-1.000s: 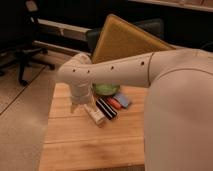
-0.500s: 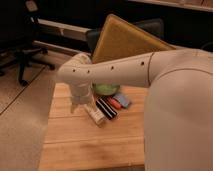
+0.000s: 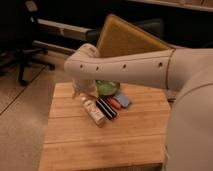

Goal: Wipe the white sponge on the table

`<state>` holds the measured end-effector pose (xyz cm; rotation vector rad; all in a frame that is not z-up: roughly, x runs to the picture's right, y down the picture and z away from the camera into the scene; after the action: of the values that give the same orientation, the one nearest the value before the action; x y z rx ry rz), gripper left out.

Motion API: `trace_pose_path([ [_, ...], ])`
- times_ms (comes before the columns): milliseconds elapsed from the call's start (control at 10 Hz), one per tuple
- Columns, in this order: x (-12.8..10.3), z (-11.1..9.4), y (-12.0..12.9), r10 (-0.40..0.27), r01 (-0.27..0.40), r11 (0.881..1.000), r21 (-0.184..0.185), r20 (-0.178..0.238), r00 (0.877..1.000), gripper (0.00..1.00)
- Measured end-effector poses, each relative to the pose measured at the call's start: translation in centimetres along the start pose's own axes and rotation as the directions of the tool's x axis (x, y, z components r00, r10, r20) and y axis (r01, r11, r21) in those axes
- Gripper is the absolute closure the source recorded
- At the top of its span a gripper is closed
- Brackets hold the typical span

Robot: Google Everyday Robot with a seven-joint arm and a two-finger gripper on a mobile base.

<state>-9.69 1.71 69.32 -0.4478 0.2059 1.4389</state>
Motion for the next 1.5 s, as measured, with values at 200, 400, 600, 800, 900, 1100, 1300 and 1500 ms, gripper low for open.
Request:
trace_pose_path([
  [200,-0.2,-0.2,0.3,-0.009,0.009,1.000,-0.007,0.011,1.000,0.35],
  [400,0.2,0.1,0.6,-0.017,0.017,1.000,-0.007,-0.002,1.000,0.35],
  [600,2.1,3.1,0.4,-0.078,0.083,0.995,0.055,-0.082,0.994,0.35],
  [800,1.6,5.1,-3.1,-0.103,0.116,0.987,0.110,-0.119,0.988,0.35],
  [900,0.5,5.7,-5.6,-0.113,0.129,0.983,0.131,-0.120,0.986,0.35],
  [1100,-1.3,6.0,-9.1,-0.121,0.134,0.982,0.132,-0.100,0.988,0.35],
  [1300,-2.3,5.0,-13.5,-0.086,0.091,0.990,0.107,-0.049,0.995,0.35],
  [1500,-2.7,4.2,-16.3,-0.051,0.052,0.993,0.103,-0.017,0.999,0.35],
])
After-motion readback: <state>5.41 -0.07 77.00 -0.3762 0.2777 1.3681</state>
